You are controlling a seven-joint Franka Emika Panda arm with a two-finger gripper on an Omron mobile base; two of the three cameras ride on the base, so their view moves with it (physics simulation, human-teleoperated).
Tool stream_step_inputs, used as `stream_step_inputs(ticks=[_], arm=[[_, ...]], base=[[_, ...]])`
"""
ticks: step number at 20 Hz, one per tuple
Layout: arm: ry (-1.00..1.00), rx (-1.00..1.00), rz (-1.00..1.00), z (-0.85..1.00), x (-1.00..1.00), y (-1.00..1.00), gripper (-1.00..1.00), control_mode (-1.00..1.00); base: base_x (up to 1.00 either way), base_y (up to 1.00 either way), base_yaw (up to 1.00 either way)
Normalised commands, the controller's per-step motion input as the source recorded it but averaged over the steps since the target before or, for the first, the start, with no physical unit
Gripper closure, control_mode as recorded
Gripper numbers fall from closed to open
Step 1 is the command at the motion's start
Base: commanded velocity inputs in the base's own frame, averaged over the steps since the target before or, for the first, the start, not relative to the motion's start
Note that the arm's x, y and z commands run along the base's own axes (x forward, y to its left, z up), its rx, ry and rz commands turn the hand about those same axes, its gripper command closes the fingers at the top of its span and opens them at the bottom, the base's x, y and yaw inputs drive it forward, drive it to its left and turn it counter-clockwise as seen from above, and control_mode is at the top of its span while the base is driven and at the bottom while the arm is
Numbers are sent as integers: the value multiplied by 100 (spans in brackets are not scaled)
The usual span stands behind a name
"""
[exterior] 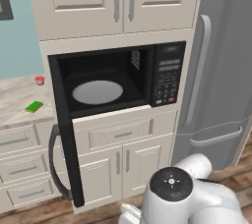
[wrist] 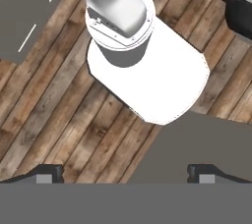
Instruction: Place the sponge inside the microwave to prepare for sanitizing.
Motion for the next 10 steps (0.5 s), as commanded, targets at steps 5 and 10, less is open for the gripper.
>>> stream_step_inputs(ticks=[5,10], arm=[[2,4,0,23,0,-85,-100,-100],[0,2,0,13,0,-75,-100,-100]], base=[[0,0,0],[0,0,0]])
